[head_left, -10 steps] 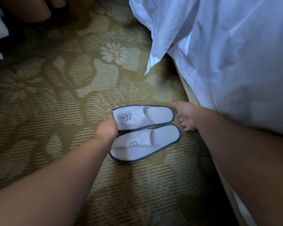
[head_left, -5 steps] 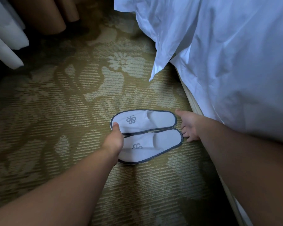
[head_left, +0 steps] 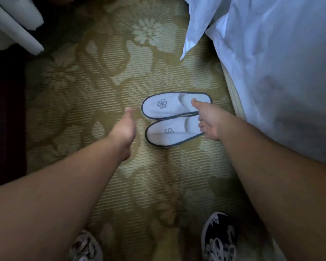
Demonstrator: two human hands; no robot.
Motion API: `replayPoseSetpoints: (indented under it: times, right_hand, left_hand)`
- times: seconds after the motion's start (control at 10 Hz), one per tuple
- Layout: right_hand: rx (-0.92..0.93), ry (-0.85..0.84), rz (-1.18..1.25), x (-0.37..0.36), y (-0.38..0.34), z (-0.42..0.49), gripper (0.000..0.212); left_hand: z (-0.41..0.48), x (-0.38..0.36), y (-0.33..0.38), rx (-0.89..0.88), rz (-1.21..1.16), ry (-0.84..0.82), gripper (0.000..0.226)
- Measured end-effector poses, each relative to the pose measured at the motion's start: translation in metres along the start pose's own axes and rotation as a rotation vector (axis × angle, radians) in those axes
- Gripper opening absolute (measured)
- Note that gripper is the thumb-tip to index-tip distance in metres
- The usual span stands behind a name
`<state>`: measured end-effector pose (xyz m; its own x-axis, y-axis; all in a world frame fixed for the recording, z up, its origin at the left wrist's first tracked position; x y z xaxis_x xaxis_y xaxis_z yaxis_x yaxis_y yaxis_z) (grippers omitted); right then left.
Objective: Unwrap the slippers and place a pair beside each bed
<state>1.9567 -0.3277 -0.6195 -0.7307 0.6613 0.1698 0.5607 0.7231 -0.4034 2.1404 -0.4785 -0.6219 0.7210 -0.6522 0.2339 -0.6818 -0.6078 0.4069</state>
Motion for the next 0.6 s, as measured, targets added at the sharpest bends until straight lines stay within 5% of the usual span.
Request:
replayPoseSetpoints:
  times: [0.6]
  right_hand:
    - [0.059,-0.029,-0.092,0.001,-0.06,-0.246,0.09]
  left_hand:
    - [-0.241,0.091,0.069,-0.108,0.462,0.041,0.082]
Point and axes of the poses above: each hand's wrist, its own z-axis towards the middle knuckle, its own x-axis out of the back of the hand, y = z × x, the point moved 2 cm from there along z, towards the middle knuckle, and after that the axes turned 2 degrees about x, right-handed, at the moved point
